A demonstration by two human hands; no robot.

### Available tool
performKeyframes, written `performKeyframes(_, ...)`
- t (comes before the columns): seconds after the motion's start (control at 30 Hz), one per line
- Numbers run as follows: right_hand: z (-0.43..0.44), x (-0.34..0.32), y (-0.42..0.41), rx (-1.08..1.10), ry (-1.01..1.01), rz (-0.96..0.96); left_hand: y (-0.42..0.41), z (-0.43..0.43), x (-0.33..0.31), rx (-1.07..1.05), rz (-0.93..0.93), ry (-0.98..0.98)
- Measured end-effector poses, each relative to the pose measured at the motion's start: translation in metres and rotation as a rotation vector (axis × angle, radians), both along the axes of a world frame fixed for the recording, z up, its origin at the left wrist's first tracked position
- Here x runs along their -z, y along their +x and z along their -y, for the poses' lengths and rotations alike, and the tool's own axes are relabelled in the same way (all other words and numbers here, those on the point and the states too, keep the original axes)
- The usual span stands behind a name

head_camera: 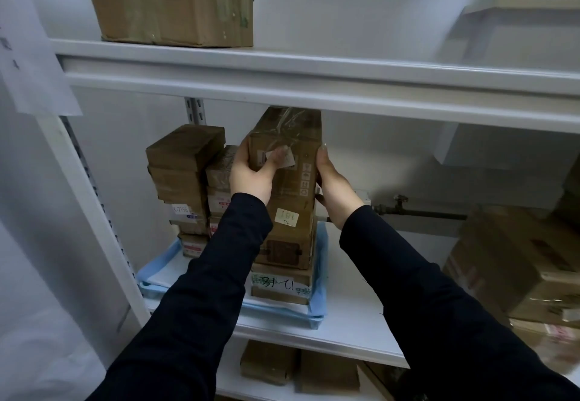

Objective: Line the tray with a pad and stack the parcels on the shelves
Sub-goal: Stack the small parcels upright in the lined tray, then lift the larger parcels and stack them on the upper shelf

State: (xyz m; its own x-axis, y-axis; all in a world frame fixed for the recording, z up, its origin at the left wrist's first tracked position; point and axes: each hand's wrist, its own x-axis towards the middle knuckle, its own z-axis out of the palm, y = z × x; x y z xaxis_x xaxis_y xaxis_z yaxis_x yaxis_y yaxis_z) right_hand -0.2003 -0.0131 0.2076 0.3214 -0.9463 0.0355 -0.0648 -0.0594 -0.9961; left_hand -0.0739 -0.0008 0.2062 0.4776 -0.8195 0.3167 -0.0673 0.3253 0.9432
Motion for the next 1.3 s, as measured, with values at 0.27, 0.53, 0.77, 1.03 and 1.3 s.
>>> performKeyframes(0.27,-0.008,-0.004,0.001,0.025,0.017,-0.049,0.003,-0.003,0.002,-0.013,0.032,0.036)
performKeyframes(0.53,-0.026,-0.01,-0.009,0.056,0.04,-0.01,-0.004,-0.008,0.003,-0.148,0.079,0.138)
performKeyframes(0.77,-0.027,-0.003,-0.028,0.208,0.083,0.046,-0.023,-0.021,0.008,-0.352,0.065,0.093)
performKeyframes(1.03,-0.022,0.022,-0.067,0.223,0.049,0.021,-0.066,-0.04,0.032,-0.507,0.188,-0.122)
performKeyframes(1.3,-0.024,0.034,-0.115,0.175,-0.003,-0.026,-0.119,-0.043,0.042,-0.225,0.211,-0.179)
